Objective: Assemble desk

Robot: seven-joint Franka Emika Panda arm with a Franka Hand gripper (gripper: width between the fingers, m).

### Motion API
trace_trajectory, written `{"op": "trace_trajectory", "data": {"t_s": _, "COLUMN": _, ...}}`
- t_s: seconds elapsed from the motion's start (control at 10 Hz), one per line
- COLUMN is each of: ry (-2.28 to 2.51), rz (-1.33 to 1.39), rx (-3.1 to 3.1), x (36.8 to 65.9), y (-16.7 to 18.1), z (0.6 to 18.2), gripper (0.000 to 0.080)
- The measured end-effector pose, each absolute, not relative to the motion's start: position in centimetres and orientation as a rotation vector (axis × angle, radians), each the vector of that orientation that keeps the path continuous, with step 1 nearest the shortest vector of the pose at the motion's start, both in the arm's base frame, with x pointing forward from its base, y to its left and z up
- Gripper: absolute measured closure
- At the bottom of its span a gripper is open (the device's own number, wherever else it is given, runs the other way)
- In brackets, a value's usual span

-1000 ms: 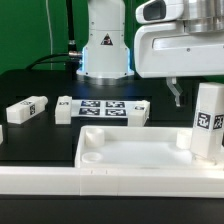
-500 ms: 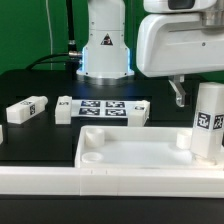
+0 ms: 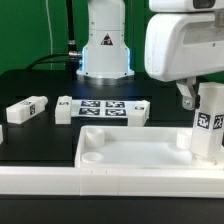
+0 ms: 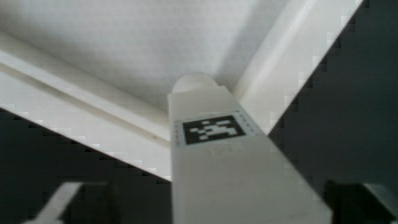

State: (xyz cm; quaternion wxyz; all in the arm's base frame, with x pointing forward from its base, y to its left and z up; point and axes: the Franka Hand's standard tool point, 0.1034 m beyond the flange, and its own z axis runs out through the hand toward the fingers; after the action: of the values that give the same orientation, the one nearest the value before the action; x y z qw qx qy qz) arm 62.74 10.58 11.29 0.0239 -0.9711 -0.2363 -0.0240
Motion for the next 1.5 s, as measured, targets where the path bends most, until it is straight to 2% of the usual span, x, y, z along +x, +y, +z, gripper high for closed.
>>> {"op": "trace_trajectory", "data": {"t_s": 0.1, "ry": -0.731, "rz": -0.074, "rx": -3.005, "x": 62.73, "y": 10.58, "z": 11.28, "gripper": 0.0422}}
{"op": "trace_trajectory", "data": {"t_s": 0.2, "ry": -0.730, "rz": -0.076, "rx": -3.007, "x": 62.79, "y": 10.45, "z": 11.29, "gripper": 0.0510}}
{"op": "trace_trajectory", "data": {"t_s": 0.5, "ry": -0.672, "rz": -0.075, "rx": -3.017, "x": 62.79, "y": 10.38, "z": 11.25, "gripper": 0.0510}}
{"op": "trace_trajectory", "data": {"t_s": 1.5, "ry": 0.913, "rz": -0.068, "rx": -2.886, "x": 62.76, "y": 10.04, "z": 11.08, "gripper": 0.0509}}
